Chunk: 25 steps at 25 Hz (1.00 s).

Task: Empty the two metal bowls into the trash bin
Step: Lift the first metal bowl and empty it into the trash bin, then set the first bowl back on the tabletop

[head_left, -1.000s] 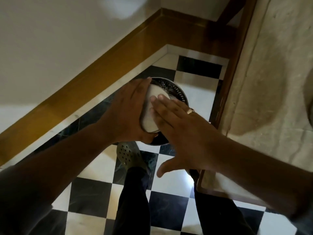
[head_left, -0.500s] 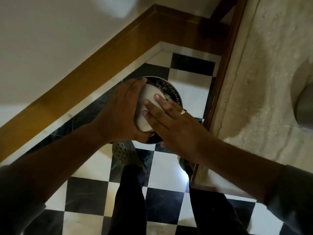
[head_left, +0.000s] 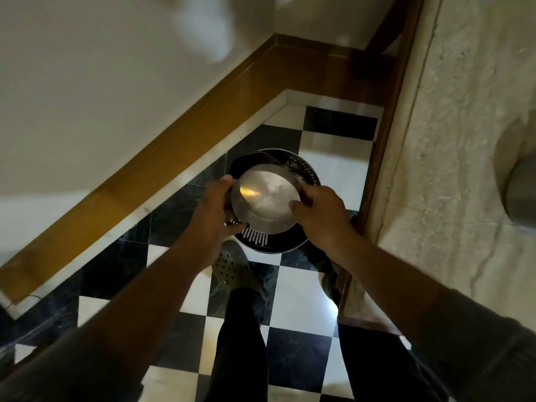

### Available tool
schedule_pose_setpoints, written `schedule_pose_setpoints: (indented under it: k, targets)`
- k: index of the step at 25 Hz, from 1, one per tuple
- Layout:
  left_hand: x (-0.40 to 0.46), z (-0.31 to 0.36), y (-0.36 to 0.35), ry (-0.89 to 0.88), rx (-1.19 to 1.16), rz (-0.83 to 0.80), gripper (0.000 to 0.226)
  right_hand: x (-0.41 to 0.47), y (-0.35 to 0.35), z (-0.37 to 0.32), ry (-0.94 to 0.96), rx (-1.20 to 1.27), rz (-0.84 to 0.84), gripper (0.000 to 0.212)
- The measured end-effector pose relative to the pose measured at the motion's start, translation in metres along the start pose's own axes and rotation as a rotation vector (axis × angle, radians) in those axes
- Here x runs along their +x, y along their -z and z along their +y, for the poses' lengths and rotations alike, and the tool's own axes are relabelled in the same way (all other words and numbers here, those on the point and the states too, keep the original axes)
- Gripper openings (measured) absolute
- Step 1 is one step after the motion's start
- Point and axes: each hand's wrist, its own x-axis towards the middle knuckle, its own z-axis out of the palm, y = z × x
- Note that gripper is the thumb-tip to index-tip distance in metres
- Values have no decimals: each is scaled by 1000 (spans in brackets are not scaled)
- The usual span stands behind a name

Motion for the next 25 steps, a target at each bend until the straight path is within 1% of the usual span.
schedule_pose_setpoints:
  k: [1,3,7,9,13,15,17,19,22,25]
  targets:
    - [-4,-1,-4,31,1,14,49,-2,-3,0,-58,60,9,32]
    - [-14,1,-8,59,-1,35,47,-8,-5,0,-109,134,47,29]
    - [-40,20,-14,6,25,43,30,-20,5,-4,-124,309,157,19]
    - [-51,33,-19,-22,18,49,27,-28,14,-11,-132,368,182,18]
    - [-71,53,-35,-105,58,17,40,-46,42,-23,-82,442,249,21]
    - [-83,61,-50,-128,61,-25,44,-59,64,-24,-73,511,320,24]
    - [-90,68,-69,-113,59,-40,44,-71,82,-20,-89,539,389,18]
    - [-96,72,-97,-82,61,-37,40,-81,100,-10,-127,606,457,19]
    - [-103,74,-141,-125,154,-82,40,-90,124,12,-227,745,542,10]
    - [-111,79,-177,-212,334,-131,25,-94,135,30,-315,884,604,14]
